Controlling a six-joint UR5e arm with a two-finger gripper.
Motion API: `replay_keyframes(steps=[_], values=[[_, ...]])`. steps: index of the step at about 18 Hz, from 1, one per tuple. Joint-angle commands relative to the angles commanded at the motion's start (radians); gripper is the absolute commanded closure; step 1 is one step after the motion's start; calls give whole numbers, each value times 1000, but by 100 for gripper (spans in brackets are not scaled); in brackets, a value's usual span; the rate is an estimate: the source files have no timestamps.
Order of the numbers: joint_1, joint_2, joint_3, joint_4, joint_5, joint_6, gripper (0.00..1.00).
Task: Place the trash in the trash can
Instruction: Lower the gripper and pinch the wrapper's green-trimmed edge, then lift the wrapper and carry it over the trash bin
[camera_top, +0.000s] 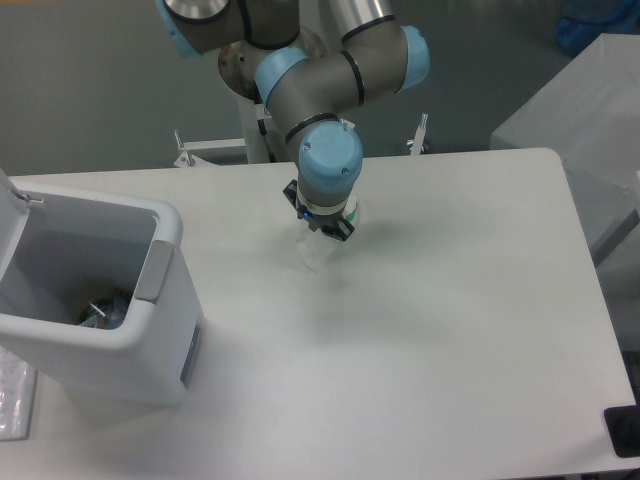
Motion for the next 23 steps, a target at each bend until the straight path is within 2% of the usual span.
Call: replay_keyframes(steps=[6, 9, 16, 23], values=[[23, 26, 35, -5, -17, 9, 100], [43, 54, 74, -17, -96, 11, 100], [106, 84, 250, -133, -296, 9, 100], [179, 89, 377, -149, -541, -5, 100]])
